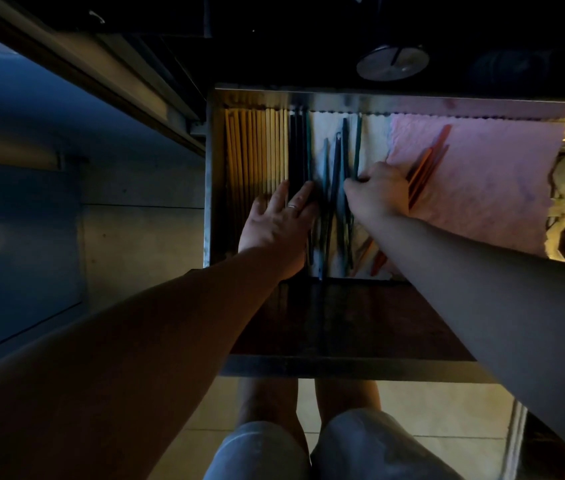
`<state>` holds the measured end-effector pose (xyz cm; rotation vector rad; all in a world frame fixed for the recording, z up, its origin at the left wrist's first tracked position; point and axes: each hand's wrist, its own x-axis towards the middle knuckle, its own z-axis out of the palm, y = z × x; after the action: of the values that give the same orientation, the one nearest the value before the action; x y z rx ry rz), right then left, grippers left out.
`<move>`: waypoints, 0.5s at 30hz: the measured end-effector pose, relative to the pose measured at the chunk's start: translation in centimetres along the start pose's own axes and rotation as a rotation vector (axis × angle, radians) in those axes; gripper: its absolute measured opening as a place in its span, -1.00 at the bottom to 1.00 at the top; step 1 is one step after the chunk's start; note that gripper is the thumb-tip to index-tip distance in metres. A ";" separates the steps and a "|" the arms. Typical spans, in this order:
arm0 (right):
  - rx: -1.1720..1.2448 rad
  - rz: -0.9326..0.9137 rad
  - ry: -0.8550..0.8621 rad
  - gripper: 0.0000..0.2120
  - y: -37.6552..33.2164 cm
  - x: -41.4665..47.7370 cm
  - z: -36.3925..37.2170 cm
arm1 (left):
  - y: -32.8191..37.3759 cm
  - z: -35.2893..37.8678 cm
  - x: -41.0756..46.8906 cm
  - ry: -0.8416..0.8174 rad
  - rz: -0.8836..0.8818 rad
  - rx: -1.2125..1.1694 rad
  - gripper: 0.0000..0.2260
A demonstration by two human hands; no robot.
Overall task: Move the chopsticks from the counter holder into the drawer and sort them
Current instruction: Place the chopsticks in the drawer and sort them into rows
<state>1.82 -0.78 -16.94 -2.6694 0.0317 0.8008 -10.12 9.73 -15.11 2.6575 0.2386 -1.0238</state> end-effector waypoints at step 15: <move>0.045 -0.127 -0.129 -0.86 -0.9 -1.7 1.3 | -1.4 0.7 0.0 0.030 0.016 -0.082 -0.32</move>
<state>-0.16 0.40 -16.79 -2.5426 -0.1488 0.9177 -10.87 10.89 -15.90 2.5986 0.2595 -0.9485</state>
